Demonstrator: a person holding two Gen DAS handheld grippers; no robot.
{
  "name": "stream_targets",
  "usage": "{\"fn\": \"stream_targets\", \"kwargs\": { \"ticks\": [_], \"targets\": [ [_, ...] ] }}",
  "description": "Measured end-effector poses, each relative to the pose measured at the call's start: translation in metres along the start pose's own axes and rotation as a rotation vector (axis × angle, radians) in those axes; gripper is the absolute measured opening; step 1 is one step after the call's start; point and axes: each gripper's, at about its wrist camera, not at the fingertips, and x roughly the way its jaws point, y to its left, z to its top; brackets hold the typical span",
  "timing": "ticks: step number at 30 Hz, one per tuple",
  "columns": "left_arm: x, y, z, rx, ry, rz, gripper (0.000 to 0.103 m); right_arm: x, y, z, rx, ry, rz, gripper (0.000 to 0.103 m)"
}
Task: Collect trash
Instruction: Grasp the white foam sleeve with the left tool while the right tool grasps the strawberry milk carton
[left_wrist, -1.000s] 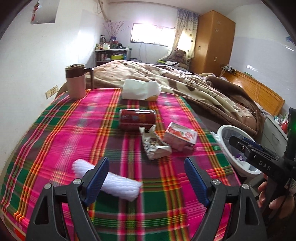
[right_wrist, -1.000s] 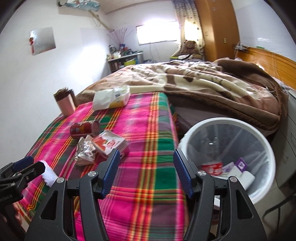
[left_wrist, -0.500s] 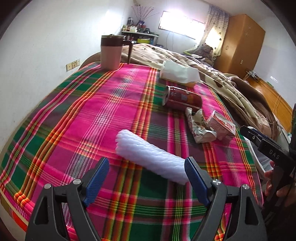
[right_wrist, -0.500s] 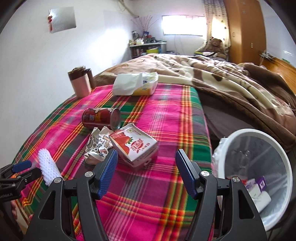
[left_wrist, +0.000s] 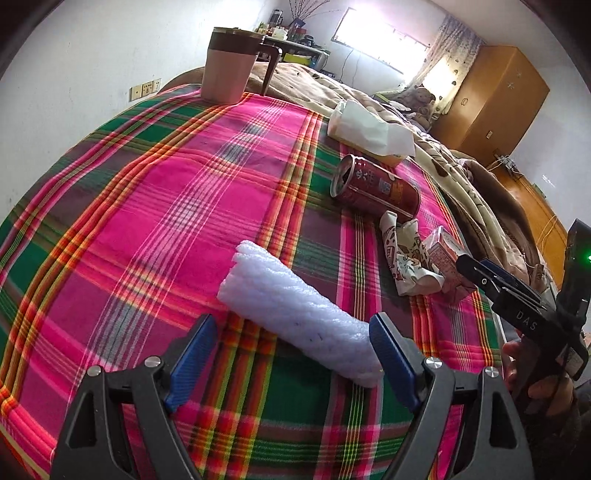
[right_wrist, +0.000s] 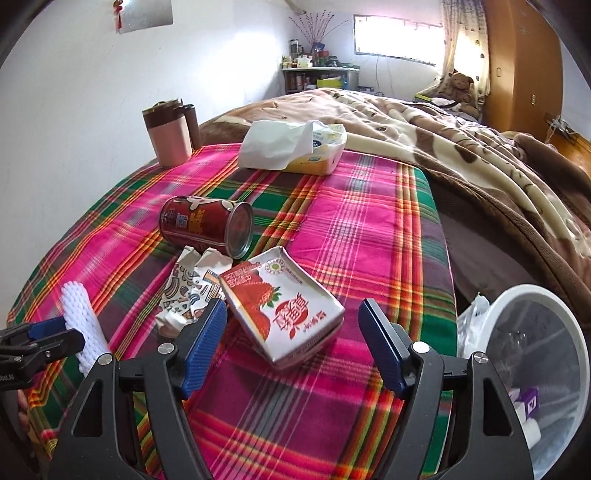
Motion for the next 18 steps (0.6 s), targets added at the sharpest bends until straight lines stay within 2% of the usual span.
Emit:
{"fn": "stream_targets", "kwargs": {
  "ticks": [11, 18],
  "targets": [
    [0.021, -0.016, 0.017, -0.009, 0.011, -0.002, 0.086, 0.014, 0.000, 0.002, -0.019, 0.057, 0.038, 0.075],
    [0.032, -0.033, 0.021, 0.038, 0.006, 0.015, 0.086, 0.016, -0.002, 0.001, -0.014, 0.073, 0.039, 0.075]
  ]
}}
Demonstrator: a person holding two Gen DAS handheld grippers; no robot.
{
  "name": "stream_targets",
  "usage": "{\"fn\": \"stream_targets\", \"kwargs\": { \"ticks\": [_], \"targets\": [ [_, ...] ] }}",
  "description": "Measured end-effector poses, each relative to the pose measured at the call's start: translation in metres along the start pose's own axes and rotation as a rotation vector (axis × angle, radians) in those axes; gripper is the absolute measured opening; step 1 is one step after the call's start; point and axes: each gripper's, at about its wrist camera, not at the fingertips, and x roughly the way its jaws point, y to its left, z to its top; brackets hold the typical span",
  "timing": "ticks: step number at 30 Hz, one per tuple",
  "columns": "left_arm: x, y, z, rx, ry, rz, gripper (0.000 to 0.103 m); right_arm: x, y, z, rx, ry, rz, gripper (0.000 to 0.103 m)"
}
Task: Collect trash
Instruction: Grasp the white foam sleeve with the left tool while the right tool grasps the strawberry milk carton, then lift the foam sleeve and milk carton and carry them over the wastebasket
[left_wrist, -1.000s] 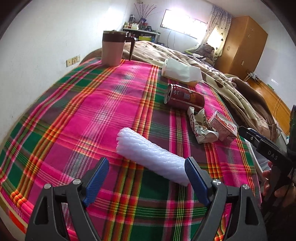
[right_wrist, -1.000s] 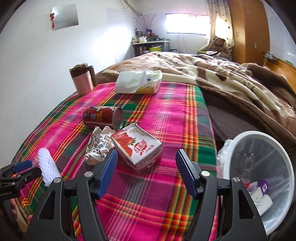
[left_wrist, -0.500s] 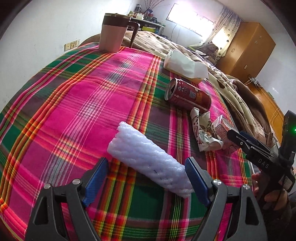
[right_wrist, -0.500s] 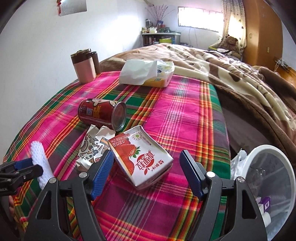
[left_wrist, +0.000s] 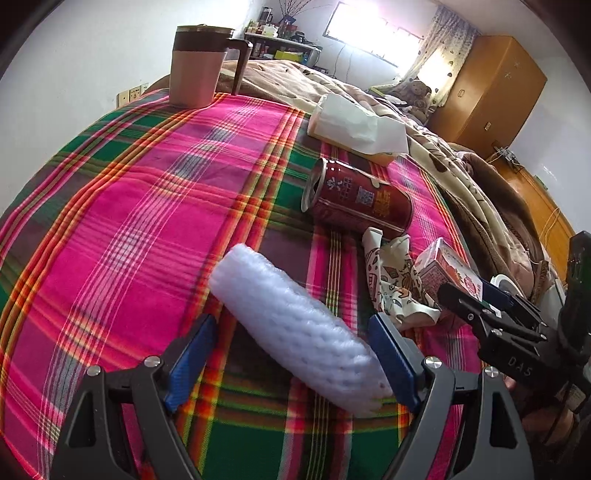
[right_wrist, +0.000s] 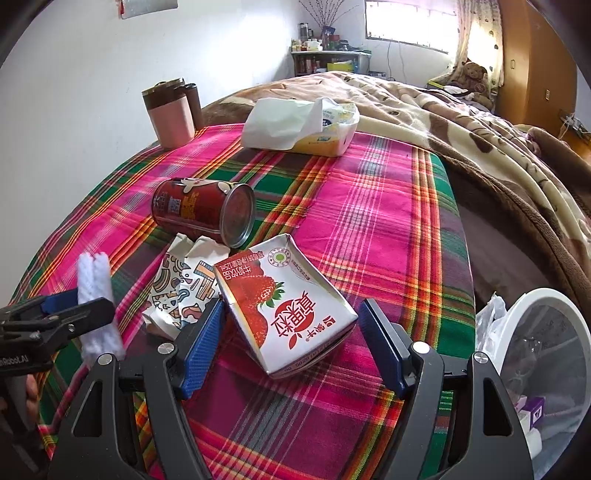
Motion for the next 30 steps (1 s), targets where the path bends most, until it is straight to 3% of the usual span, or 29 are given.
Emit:
{"fn": "stream_targets", "kwargs": {
  "ticks": [8, 11, 15, 18, 30],
  "targets": [
    [0.005, -0.009, 0.004, 0.041, 0.001, 0.056, 0.076, 0.002, 0.003, -0.002, -0.003, 0.000, -0.006, 0.072],
    [0.005, -0.009, 0.004, 0.050, 0.002, 0.048, 0.067, -0.001, 0.002, -0.004, 0.007, -0.009, -0.006, 0.070],
    [0.001, -0.009, 0.003, 0.040, -0.002, -0.008, 0.046, -0.006, 0.001, -0.006, 0.016, -0.030, -0.020, 0.070],
    [-0.001, -0.013, 0.001, 0.064, -0.010, -0.006, 0.041, -0.012, -0.001, -0.007, 0.031, -0.052, -0.021, 0.070],
    [-0.027, -0.031, 0.001, 0.119, -0.071, -0.047, 0.039, -0.033, -0.010, -0.014, 0.094, -0.107, -0.023, 0.069]
  ]
}}
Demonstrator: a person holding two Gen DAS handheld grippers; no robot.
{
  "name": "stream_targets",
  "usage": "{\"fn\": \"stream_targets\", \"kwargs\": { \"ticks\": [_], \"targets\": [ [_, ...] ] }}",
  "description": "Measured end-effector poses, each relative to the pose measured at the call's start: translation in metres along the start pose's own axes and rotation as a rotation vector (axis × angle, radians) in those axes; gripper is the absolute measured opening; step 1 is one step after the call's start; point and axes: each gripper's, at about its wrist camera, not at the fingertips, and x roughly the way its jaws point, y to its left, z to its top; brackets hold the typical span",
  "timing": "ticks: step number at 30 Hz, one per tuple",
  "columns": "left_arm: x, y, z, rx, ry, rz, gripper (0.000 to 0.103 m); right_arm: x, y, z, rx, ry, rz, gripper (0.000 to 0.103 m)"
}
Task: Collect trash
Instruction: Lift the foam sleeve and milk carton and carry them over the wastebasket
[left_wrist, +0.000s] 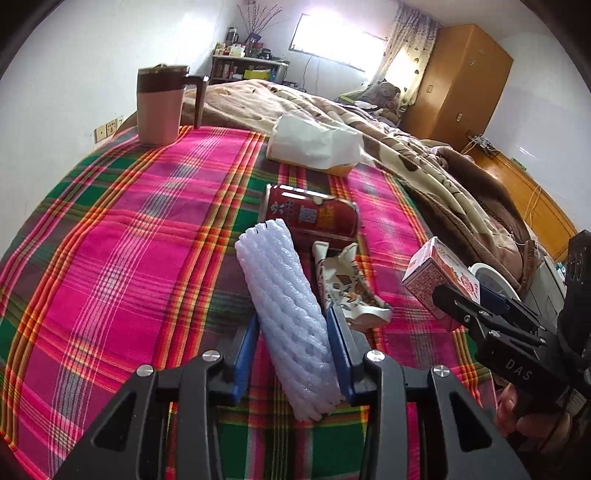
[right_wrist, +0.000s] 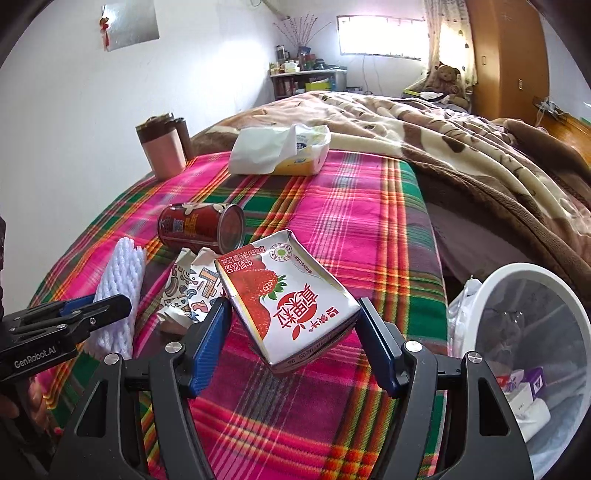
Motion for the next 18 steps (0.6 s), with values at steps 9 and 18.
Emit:
{"fn": "stream_targets", "kwargs": {
  "ticks": [9, 18],
  "targets": [
    [-0.028, -0.029, 0.005, 0.086, -0.073, -0.034, 0.039, -0.033, -0.011, -0.001, 0.055, -0.076, -0.019, 0.069],
    [-0.046, -0.066, 0.009, 0.183, -0.124, -0.090, 0.039, -0.069, -0.030, -0.004, 0.102, -0.147, -0.073, 0.070]
  ]
}}
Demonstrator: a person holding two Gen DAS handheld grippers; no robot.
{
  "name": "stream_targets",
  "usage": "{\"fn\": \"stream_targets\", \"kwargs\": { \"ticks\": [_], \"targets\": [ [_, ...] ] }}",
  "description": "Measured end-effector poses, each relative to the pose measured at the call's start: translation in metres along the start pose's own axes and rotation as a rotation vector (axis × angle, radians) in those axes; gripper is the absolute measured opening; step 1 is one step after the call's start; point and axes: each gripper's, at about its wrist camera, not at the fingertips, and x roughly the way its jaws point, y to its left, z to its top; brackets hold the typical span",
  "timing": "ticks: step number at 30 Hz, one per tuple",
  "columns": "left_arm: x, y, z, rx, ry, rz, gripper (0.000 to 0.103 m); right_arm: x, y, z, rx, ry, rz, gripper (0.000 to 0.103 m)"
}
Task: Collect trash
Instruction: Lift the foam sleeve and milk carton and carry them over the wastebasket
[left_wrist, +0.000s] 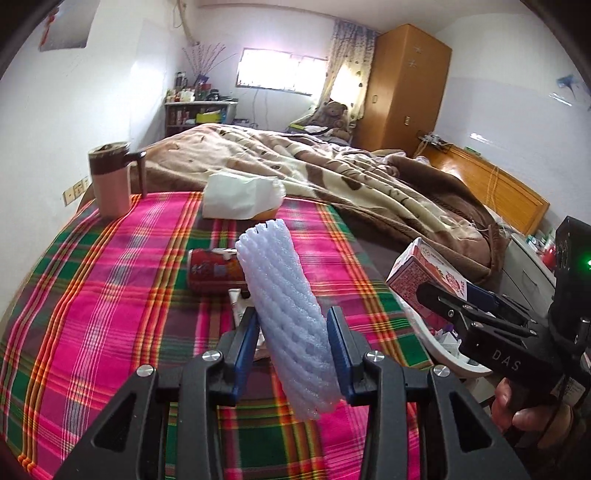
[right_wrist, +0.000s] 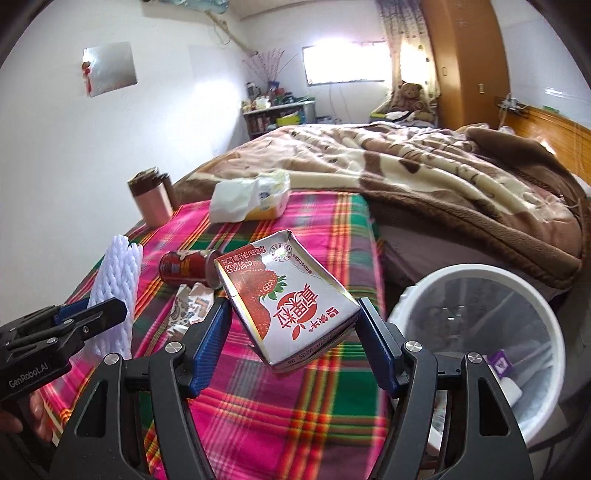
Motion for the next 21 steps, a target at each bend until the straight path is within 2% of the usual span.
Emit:
{"fn": "stream_targets", "kwargs": {
  "ticks": [21],
  "targets": [
    [0.018, -0.117, 0.018, 0.245, -0.027, -0.159, 0.039, -0.052, -0.082, -0.007, 0.165, -0.090, -0.219, 0.070]
  ]
}}
